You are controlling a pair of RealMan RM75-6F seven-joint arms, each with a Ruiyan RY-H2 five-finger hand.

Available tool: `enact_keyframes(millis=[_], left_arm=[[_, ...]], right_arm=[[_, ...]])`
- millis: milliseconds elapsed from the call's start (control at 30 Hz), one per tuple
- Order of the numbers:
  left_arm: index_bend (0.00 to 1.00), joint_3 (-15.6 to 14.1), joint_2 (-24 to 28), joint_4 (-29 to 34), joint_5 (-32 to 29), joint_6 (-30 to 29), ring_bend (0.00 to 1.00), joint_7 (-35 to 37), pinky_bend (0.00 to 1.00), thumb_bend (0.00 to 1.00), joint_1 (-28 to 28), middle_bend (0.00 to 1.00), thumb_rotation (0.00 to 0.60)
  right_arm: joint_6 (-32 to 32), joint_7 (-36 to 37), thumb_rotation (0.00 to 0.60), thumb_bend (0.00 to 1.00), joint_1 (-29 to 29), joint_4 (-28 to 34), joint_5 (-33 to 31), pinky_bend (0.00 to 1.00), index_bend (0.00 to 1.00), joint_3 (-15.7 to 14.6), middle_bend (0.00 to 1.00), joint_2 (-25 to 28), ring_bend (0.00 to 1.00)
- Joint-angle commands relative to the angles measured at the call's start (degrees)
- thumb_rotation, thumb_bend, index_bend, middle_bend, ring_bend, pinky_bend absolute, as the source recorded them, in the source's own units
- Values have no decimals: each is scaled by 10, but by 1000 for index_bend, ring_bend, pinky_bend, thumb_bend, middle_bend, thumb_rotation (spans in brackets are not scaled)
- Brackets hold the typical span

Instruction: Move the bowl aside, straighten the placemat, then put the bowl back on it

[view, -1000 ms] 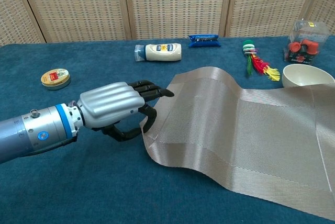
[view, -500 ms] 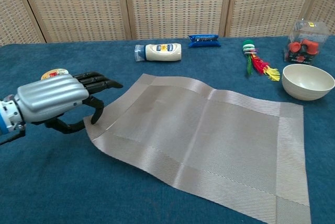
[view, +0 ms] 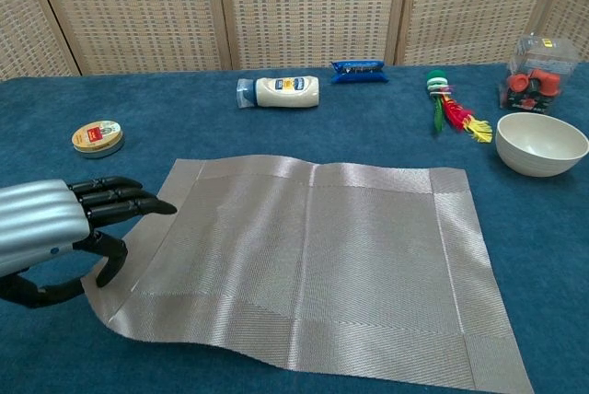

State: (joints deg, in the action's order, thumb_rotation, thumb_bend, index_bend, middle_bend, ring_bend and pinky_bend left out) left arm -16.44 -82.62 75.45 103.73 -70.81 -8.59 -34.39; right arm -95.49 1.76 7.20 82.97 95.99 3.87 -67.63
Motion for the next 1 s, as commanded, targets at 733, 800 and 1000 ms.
enact_keyframes(millis=[733, 800, 1000], left_arm=[[804, -6, 32, 79, 30, 66, 0, -54, 0, 525, 0, 0, 600], [806, -6, 34, 80, 31, 69, 0, -58, 0, 526, 2, 0, 600], [808, -9, 47, 92, 24, 72, 0, -90, 0, 526, 17, 0, 600]], right_arm=[[-2, -2, 600, 0, -3, 3, 2, 0, 126, 3, 0, 2, 0], [-2, -2, 600, 0, -3, 3, 2, 0, 126, 3, 0, 1, 0], [-4, 1, 600, 0, -5, 4, 2, 0, 126, 4, 0, 2, 0]])
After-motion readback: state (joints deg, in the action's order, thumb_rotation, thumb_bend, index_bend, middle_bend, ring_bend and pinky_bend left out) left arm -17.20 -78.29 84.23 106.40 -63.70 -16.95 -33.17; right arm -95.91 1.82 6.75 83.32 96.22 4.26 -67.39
